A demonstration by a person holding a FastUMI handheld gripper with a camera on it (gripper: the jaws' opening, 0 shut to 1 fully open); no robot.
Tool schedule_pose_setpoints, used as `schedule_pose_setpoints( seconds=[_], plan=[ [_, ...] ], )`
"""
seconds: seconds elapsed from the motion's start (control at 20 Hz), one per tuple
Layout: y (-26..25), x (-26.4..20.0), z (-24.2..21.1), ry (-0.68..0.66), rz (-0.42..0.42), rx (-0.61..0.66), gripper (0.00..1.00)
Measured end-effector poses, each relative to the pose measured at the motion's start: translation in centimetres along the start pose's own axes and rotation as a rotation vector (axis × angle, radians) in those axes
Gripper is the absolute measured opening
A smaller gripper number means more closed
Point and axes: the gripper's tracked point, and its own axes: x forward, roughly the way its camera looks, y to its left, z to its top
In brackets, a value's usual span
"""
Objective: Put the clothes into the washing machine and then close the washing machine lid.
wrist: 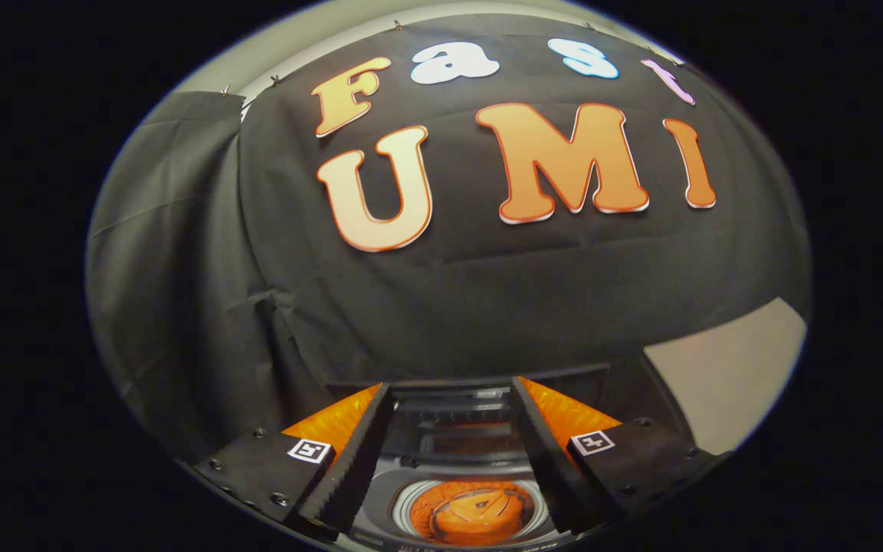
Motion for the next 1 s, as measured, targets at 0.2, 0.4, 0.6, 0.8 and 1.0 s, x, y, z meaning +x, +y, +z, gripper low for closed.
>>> schedule_pose_setpoints(
  seconds=[0.2, 0.4, 0.6, 0.8, 1.0],
  plan=[
    [-2.1, 3.3, 3.0, -0.025, -0.049, -0.011, 0.98],
    [-4.3, 7.5, 2.1, 0.011, -0.085, -0.010, 0.98],
    [-5.9, 11.6, 0.8, 0.064, -0.105, -0.013, 0.98],
    [-7.5, 14.8, -1.2, 0.137, -0.142, -0.031, 0.98],
    [-8.4, 16.5, -2.4, 0.161, -0.173, -0.042, 0.98]
  ],
)
